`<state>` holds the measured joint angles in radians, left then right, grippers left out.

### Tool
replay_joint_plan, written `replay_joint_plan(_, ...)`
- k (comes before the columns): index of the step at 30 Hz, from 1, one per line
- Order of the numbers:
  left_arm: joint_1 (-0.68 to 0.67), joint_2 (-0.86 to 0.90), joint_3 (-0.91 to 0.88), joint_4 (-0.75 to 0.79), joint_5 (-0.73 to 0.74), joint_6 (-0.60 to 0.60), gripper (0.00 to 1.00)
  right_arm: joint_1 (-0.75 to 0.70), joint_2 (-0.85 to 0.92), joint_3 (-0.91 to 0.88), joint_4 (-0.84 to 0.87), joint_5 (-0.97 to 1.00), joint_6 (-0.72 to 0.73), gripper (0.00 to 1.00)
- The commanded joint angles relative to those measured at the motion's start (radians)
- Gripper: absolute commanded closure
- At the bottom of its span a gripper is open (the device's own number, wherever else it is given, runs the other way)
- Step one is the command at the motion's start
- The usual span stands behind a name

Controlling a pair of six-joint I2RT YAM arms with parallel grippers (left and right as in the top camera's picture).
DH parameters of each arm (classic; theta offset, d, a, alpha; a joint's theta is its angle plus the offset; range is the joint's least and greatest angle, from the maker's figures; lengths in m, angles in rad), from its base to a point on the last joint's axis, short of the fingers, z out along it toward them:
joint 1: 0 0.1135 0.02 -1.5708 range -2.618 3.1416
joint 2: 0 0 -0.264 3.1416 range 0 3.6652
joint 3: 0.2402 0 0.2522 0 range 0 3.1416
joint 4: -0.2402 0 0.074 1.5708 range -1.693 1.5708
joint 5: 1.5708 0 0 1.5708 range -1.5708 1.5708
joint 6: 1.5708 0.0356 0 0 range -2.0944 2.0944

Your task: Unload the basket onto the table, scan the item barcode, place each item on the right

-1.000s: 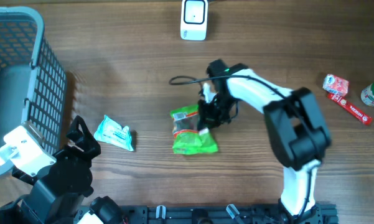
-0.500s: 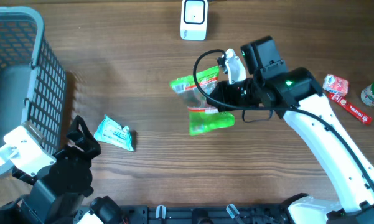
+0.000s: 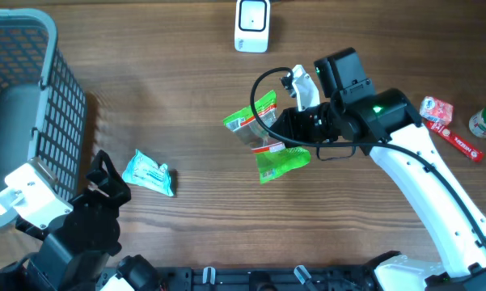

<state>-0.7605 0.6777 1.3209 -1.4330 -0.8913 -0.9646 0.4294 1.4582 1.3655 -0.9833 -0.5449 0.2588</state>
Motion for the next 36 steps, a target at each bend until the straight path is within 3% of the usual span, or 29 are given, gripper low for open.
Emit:
replay_joint_plan(1, -0.007, 0.006, -0.006, 0.000, -0.006, -0.012, 0.00, 0.004, -0.024, 0.013, 0.008, -0.025, -0.019, 0.96)
replay_joint_plan(12, -0.007, 0.006, -0.006, 0.000, -0.006, -0.012, 0.00, 0.004, 0.004, 0.004, 0.105, -0.043, 0.214, 0.96)
replay_joint_plan(19, -0.007, 0.006, -0.006, 0.000, -0.006, -0.012, 0.00, 0.003, 0.073, 0.004, 0.414, -0.388, 0.238, 0.96)
replay_joint_plan(25, -0.007, 0.006, -0.006, 0.000, -0.006, -0.012, 0.00, 0.003, 0.113, 0.004, 0.574, -0.161, 0.188, 0.95)
replay_joint_plan(28, -0.007, 0.006, -0.006, 0.000, -0.006, -0.012, 0.00, 0.003, 0.132, 0.004, 0.594, -0.147, 0.169, 0.96)
replay_joint_plan(32, -0.007, 0.006, -0.006, 0.000, -0.006, -0.012, 0.00, 0.003, 0.166, 0.002, 0.550, -0.142, 0.161, 0.96)
replay_joint_plan(36, -0.007, 0.006, -0.006, 0.000, -0.006, -0.012, 0.00, 0.005, 0.248, -0.033, 0.406, 0.014, 0.107, 0.96)
